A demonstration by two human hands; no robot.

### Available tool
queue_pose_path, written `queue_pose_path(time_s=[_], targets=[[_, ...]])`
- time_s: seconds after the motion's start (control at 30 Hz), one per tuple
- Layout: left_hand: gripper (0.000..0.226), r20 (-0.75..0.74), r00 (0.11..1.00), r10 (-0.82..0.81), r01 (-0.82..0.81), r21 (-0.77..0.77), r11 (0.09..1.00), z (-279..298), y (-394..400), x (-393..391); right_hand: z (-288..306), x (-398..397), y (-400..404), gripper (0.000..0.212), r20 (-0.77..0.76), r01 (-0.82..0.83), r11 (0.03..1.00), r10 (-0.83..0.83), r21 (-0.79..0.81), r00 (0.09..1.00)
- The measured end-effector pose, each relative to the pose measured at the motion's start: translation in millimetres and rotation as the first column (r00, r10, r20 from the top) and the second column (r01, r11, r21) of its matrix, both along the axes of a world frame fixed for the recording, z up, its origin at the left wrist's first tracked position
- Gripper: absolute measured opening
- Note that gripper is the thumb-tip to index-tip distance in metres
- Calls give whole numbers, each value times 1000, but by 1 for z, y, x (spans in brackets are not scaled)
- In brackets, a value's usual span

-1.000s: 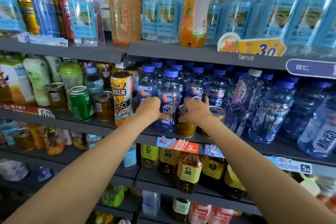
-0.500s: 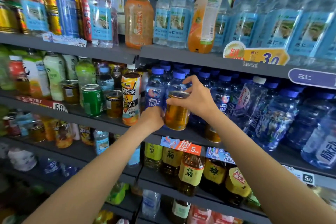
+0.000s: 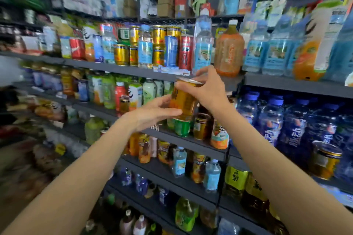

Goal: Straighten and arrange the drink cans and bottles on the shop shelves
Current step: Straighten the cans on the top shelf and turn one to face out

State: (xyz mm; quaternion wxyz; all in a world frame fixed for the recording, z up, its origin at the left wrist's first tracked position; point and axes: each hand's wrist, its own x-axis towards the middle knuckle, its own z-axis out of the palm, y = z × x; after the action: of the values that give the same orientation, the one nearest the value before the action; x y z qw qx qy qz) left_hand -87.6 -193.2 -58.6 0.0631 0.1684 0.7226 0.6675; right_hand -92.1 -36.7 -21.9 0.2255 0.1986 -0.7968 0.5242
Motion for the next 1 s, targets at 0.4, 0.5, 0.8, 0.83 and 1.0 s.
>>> queue_pose_path(time_s=[0.4,0.5,0.8,0.83,1.0], targets=[[41,-474,818,325,-440,-153,885,58,-143,-72,38,-79,-168,55,-224,71,989,-40,133,974],[40,-494,814,307,-426,-148,893,69,-165,-106,52,-112,-192,56,-281,74,988,-34,133,959],[40,-500,650,572,-680,-49,731,76,-258,-212,83,-223,-262,55,-317,174,972,-116,159,941],[40,-506,635,584,-701,-58,711,78,-265,-223,85,-233,-271,55,-310,178,973,-126,146,942],[52,-588,601,541,-729,-128,672,81,-277,-269,82,-270,-306,58,-263,344,890,-270,300,926]])
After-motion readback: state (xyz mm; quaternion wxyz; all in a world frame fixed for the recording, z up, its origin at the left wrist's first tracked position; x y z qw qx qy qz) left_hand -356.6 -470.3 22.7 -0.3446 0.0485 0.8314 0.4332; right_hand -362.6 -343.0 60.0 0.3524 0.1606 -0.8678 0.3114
